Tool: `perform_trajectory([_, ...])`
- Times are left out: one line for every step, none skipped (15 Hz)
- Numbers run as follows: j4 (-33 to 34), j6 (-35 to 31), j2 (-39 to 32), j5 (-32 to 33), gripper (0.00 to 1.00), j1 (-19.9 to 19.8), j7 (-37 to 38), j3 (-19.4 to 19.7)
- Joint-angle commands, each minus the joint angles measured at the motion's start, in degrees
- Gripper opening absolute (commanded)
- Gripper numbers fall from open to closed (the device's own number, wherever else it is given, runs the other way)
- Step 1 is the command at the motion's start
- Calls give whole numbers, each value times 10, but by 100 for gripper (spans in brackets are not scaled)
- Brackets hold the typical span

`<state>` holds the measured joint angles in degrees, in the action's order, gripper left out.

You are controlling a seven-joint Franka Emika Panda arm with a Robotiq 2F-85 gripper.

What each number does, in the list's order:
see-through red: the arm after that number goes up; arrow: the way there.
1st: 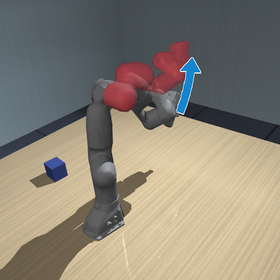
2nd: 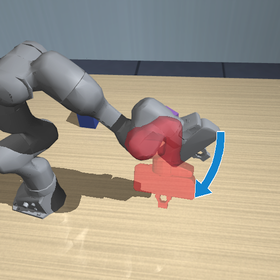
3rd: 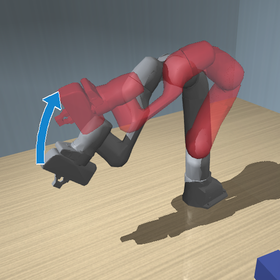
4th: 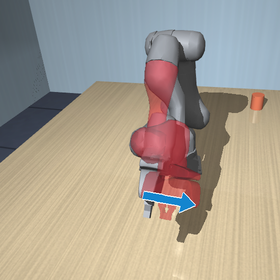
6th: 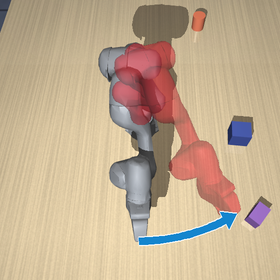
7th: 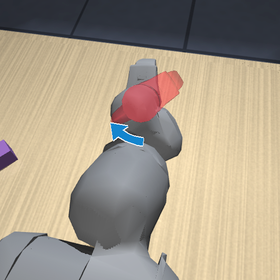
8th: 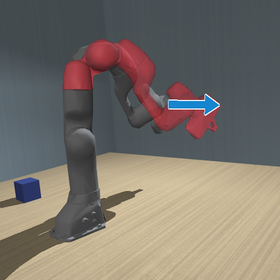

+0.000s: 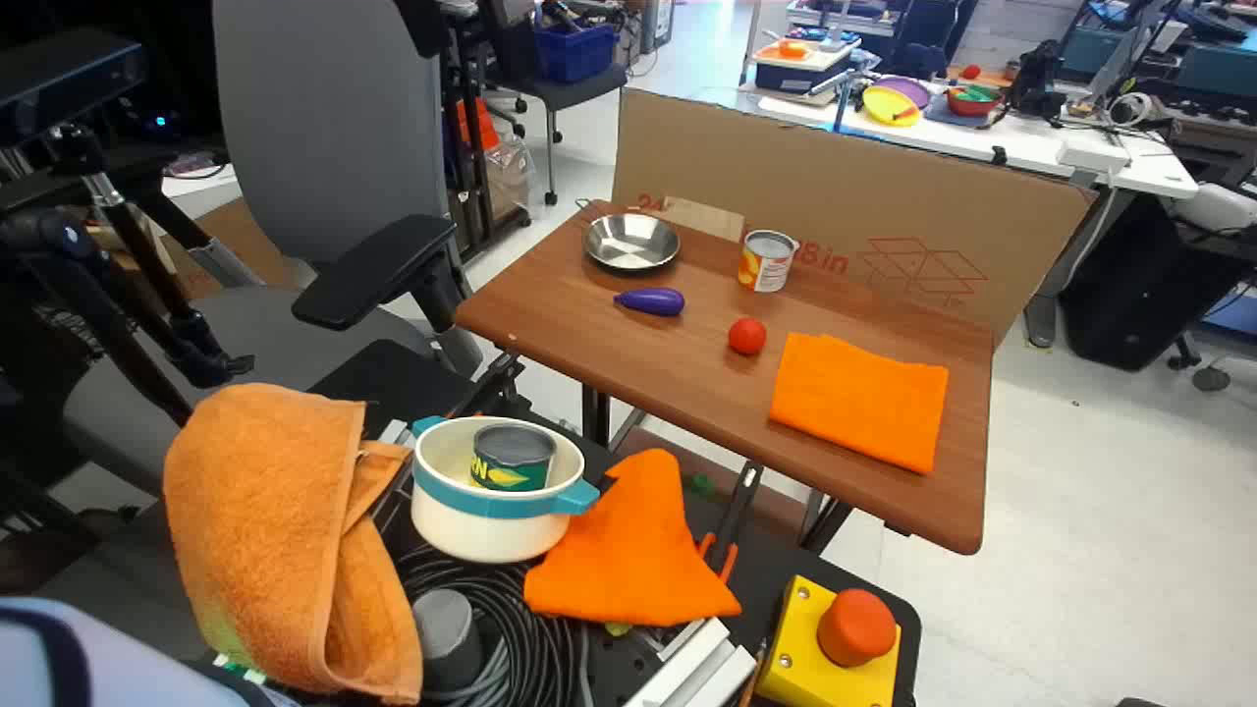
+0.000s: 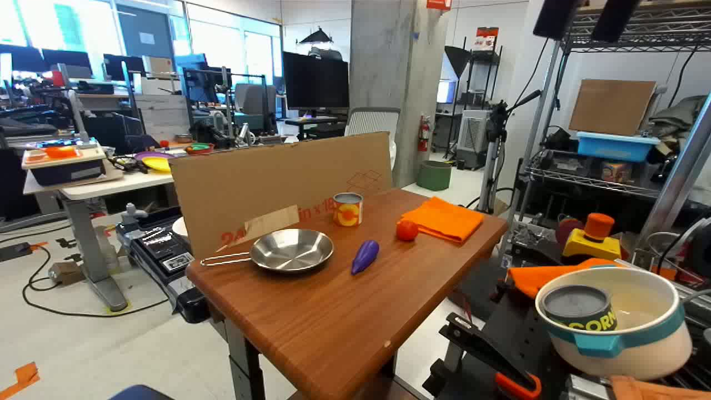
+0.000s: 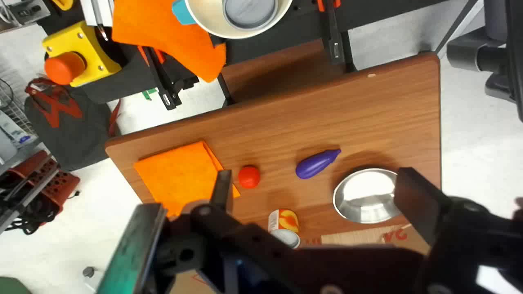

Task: Put the red ball on the pan

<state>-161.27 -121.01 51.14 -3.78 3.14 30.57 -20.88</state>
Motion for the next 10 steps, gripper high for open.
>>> perform_trajectory([-6, 4, -2, 3, 100, 3, 2, 3])
perform_trajectory([-13, 4, -4, 3, 100, 3, 2, 3])
perform_trajectory([-17, 4, -5, 4, 100, 3, 2, 4])
perform_trajectory([-17, 4, -7, 4, 100, 3, 2, 4])
perform_trajectory([-17, 4, -7, 4, 100, 3, 2, 4])
perform_trajectory([-17, 4, -7, 4, 100, 3, 2, 4])
perform_trajectory([-17, 4, -7, 4, 100, 3, 2, 4])
perform_trajectory([-17, 4, -7, 4, 100, 3, 2, 4])
perform_trajectory([-17, 4, -7, 4, 100, 3, 2, 4])
perform_trajectory([-17, 4, -7, 4, 100, 3, 2, 4])
